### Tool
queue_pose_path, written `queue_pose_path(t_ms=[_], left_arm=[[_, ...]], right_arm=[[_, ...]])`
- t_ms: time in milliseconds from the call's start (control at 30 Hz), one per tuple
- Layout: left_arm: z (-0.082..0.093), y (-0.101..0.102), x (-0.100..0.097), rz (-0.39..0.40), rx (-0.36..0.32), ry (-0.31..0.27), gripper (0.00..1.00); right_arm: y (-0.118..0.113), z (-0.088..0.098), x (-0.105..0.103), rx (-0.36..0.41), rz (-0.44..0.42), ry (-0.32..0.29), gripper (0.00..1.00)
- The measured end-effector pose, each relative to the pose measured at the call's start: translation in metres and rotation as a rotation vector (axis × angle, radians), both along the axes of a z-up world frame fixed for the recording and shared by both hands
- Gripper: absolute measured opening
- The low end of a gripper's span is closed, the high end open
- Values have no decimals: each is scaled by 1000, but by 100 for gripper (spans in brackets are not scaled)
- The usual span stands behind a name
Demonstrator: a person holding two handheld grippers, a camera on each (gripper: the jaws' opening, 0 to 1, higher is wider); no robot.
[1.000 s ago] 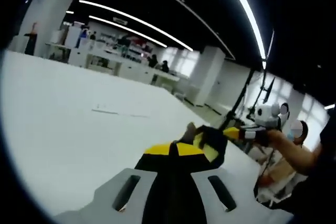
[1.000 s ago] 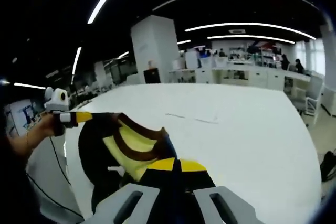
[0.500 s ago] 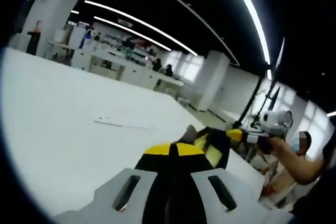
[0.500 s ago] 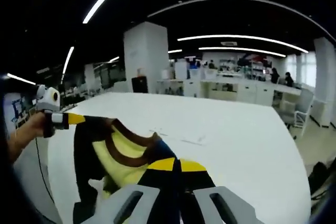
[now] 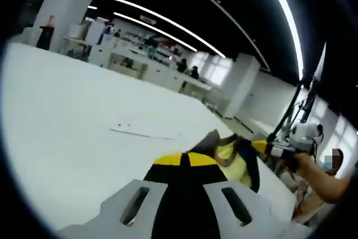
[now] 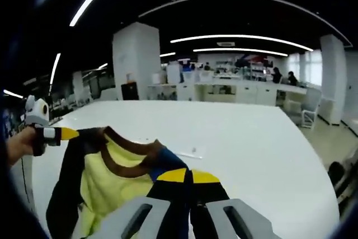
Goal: Fold the garment on the visible template until the final outline fits inside the template.
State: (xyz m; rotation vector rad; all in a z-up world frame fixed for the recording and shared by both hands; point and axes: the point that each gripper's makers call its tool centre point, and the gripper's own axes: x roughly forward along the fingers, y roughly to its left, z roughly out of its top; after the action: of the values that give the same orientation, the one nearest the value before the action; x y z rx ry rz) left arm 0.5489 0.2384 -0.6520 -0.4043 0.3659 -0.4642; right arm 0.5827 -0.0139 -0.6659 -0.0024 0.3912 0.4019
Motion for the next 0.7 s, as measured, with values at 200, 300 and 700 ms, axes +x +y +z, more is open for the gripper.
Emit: queue_pose_path(t_ms=[200, 300, 700], left_arm=[[-45, 11, 21, 52, 152, 90, 0], [-61, 7, 32, 48, 164, 103, 0], [-103, 1, 56, 16, 287, 153, 0]], right_arm=[[1, -25, 22, 8, -37, 34, 0], [5, -39, 34, -1, -44, 51, 0], [1, -97, 57, -44, -79, 169, 0]])
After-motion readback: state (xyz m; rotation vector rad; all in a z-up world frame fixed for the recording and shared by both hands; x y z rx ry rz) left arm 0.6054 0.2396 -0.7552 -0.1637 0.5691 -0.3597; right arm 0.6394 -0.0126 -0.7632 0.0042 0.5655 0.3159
